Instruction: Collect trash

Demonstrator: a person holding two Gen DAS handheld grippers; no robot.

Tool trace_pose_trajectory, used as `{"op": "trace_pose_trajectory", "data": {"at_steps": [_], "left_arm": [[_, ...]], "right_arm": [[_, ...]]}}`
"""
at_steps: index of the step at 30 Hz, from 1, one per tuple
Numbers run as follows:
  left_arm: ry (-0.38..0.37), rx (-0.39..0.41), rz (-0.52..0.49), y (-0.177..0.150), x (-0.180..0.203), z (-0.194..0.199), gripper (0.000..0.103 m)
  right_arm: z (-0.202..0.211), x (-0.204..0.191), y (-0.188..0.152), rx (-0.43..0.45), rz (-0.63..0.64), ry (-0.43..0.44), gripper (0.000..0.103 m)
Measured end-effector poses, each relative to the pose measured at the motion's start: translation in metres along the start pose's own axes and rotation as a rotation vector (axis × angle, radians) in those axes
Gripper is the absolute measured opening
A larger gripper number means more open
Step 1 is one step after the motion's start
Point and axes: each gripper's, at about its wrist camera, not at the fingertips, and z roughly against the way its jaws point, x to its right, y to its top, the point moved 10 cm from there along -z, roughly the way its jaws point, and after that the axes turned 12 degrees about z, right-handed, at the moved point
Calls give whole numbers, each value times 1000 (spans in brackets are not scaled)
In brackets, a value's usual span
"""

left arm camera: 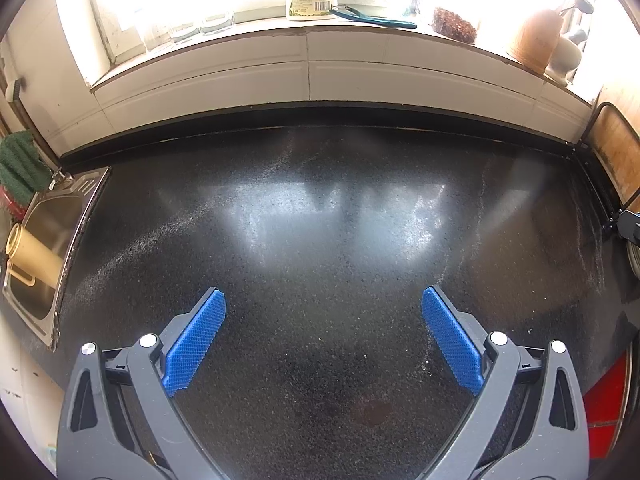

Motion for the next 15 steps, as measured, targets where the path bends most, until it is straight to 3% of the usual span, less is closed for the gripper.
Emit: {"op": "trace_pose_trajectory", "data": {"at_steps": [15], "left_arm": [[6, 3, -6, 1, 2, 1, 96]], "right_arm": [[0, 0, -1, 0, 1, 4, 96]]}}
